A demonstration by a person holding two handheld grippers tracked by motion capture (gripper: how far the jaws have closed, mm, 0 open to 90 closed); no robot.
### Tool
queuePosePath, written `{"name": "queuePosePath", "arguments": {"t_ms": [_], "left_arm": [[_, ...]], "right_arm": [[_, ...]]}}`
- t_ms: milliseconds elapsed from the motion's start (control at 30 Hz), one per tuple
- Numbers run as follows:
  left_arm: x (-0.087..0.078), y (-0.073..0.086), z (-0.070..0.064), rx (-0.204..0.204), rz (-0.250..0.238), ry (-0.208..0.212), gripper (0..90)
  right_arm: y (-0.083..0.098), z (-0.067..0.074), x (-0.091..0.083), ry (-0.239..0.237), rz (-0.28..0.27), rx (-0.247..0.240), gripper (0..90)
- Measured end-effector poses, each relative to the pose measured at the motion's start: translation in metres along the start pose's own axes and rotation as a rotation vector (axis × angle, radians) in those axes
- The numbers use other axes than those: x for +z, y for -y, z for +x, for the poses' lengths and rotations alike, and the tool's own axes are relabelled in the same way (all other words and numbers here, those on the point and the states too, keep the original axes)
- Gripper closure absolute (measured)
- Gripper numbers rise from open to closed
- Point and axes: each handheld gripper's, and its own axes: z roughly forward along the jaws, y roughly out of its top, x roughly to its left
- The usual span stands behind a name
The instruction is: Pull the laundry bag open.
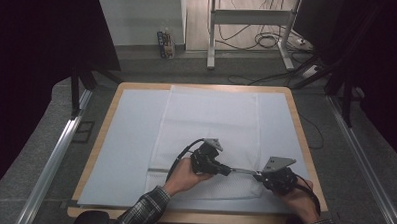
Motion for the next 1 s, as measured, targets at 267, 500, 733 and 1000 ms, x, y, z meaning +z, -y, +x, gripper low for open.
{"name": "queuePosePath", "arguments": {"t_ms": [267,500,733,1000], "left_arm": [[-0.011,0.010,0.004,-0.022,-0.010,-0.017,87.4],[-0.021,0.020,0.008,-0.039,-0.021,-0.035,87.4],[-0.027,0.026,0.010,-0.048,-0.026,-0.037,87.4],[-0.033,0.034,0.011,-0.064,-0.033,-0.045,87.4]], "right_arm": [[0.001,-0.001,0.000,-0.001,-0.001,0.008,84.3],[0.001,0.000,0.000,-0.001,0.000,0.007,84.3],[0.000,0.000,0.000,0.000,0.001,0.006,84.3],[0.000,0.000,0.000,0.001,0.000,0.008,84.3]]}}
